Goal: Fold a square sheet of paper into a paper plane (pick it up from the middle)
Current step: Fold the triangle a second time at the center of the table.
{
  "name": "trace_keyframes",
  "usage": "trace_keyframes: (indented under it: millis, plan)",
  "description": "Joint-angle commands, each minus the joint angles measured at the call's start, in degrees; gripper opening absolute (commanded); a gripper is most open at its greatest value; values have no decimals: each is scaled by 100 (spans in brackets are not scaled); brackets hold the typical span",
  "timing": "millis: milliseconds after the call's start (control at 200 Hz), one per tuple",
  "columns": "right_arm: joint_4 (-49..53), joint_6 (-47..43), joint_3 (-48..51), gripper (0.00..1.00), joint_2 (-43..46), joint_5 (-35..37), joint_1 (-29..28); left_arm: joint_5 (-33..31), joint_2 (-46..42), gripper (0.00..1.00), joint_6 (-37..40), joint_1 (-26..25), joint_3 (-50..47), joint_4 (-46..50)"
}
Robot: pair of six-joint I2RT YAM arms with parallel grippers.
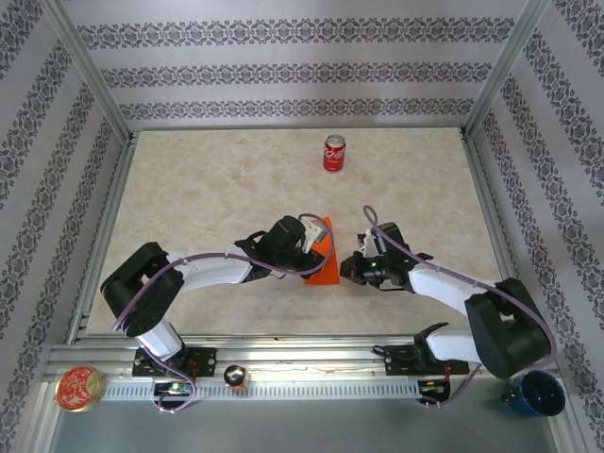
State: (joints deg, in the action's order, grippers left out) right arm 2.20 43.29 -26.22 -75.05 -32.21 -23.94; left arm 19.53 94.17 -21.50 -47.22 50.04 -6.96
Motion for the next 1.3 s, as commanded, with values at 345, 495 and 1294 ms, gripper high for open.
trace_keyframes:
  millis: [345,495,1294]
  plan:
    - [29,-169,-610,0,-1101,101,-277,114,94,0,-159,64,-67,-218]
    - [912,-513,-709,0,-1209,742,-245,-53,138,0,-280,165,-60,-76]
    - [1077,-795,-868,0,-1439,505,-146,208,872,0,-490,714,95,-190]
